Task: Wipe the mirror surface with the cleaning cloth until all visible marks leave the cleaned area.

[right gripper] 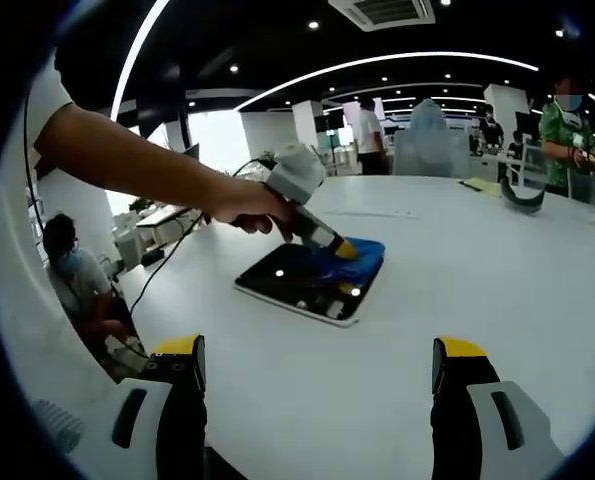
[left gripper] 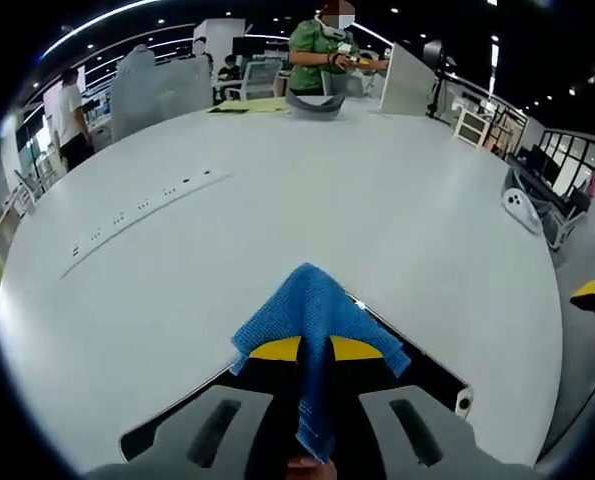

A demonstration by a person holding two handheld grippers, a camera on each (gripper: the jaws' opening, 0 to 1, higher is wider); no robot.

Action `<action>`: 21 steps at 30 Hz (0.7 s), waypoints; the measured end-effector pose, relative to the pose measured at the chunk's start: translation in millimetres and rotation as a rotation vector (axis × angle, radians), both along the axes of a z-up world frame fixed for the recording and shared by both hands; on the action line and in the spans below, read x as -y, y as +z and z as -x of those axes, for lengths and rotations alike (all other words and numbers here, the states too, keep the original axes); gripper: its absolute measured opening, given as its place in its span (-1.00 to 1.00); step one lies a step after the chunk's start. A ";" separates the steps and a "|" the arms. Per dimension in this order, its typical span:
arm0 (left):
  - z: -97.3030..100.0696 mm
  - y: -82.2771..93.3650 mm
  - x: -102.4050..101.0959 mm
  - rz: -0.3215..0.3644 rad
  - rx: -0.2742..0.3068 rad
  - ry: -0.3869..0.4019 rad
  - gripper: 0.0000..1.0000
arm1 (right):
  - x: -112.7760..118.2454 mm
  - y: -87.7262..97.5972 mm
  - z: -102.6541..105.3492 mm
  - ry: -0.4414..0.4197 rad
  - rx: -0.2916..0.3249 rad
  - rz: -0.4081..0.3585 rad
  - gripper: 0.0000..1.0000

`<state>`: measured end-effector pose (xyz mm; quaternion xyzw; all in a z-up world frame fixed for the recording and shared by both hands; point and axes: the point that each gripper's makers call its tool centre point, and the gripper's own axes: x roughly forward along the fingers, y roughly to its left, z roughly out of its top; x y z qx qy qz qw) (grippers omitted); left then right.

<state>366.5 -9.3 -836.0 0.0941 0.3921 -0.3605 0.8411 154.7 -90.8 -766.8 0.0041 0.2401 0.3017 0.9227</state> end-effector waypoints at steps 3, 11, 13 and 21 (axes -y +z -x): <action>-0.2 -0.2 2.9 -0.003 0.000 -0.002 -0.86 | 1.3 0.6 -0.5 -0.002 -0.001 -0.002 0.88; 0.0 -0.4 10.8 -0.002 -0.006 -0.003 -0.85 | 4.3 2.6 -2.5 0.000 0.004 0.005 0.88; -0.1 -0.4 10.7 -0.002 -0.007 -0.003 -0.86 | 6.4 3.4 -3.1 -0.001 0.005 0.007 0.88; -0.5 -0.5 10.5 -0.002 -0.006 0.000 -0.87 | 10.1 4.8 -3.4 -0.009 0.008 0.009 0.88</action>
